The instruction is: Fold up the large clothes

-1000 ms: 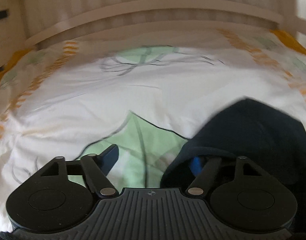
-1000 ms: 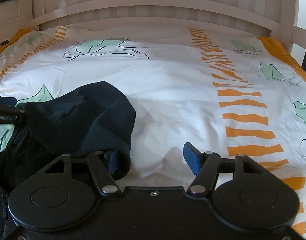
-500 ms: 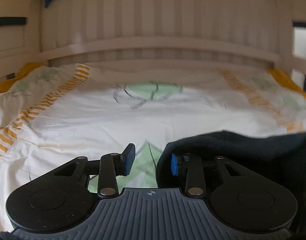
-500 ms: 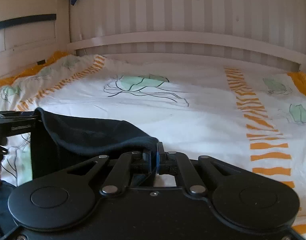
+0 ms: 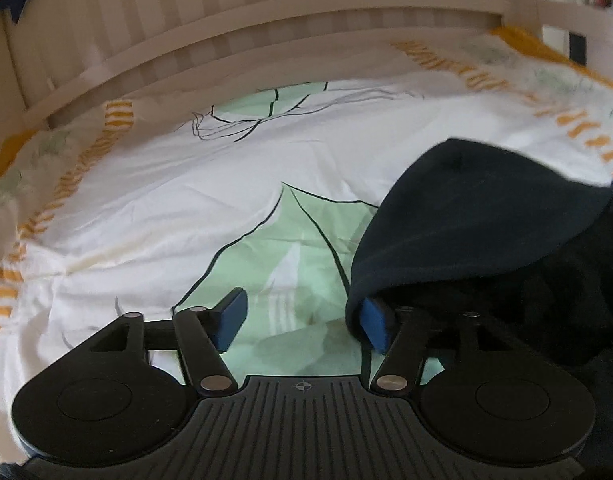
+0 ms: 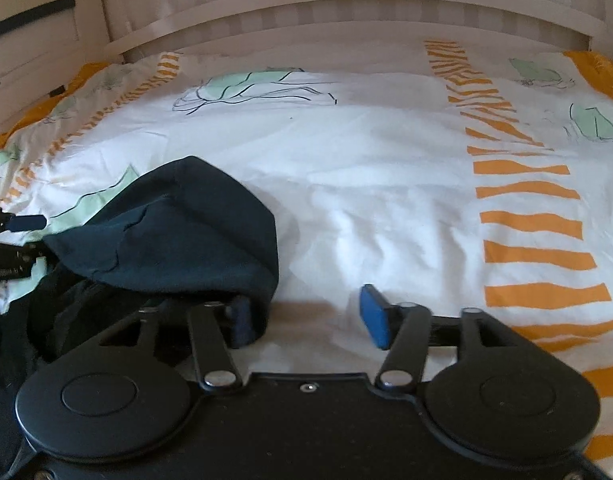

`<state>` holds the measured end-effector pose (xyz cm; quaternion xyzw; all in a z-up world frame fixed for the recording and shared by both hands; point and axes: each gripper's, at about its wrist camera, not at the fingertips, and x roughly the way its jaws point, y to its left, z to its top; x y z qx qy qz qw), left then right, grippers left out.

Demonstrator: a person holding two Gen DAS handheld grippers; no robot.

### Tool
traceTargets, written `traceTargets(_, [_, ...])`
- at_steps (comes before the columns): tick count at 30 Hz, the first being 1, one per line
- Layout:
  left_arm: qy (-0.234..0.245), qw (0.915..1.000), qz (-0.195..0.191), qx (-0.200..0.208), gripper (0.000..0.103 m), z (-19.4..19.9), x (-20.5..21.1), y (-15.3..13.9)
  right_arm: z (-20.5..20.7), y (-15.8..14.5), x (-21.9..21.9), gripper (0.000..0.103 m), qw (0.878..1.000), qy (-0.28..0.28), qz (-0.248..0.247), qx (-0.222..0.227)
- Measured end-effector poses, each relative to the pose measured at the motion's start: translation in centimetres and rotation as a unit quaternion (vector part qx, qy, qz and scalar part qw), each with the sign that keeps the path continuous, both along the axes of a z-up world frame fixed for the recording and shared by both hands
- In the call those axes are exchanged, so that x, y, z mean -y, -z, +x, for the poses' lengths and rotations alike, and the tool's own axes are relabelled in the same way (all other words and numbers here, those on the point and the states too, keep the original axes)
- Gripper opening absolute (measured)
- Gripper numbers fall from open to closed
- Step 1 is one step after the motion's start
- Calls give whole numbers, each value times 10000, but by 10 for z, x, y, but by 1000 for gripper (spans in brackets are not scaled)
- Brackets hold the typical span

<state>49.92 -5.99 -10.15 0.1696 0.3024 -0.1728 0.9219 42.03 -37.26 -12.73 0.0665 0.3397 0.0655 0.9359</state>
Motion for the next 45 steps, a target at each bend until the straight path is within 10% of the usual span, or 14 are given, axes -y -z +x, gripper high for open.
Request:
traceTargets(10, [31, 9973, -737, -3, 66, -25, -21, -49, -42, -34, 11, 73, 9982, -416, 328, 282])
traceTargets(13, [-109, 9948, -1016, -17, 67, -16, 0, -52, -32, -45, -1, 60, 9954, -412, 658, 556])
traceTargets(15, [-184, 9920, -1234, -167, 67, -10, 12, -46, -17, -48, -18, 44, 9953, -483, 609, 579])
traceTargets(22, [-656, 9858, -1204, -972, 67, 13, 29, 21, 17, -16, -53, 39, 9988, -428, 178, 129])
traceTargets(27, [-703, 9791, -1717, -830, 78, 10, 11, 48, 13, 14, -42, 29, 9992, -347, 170, -64])
traceTargets(45, [-740, 9803, -1677, -740, 81, 7, 14, 49, 82, -43, -78, 66, 9951, -885, -71, 432])
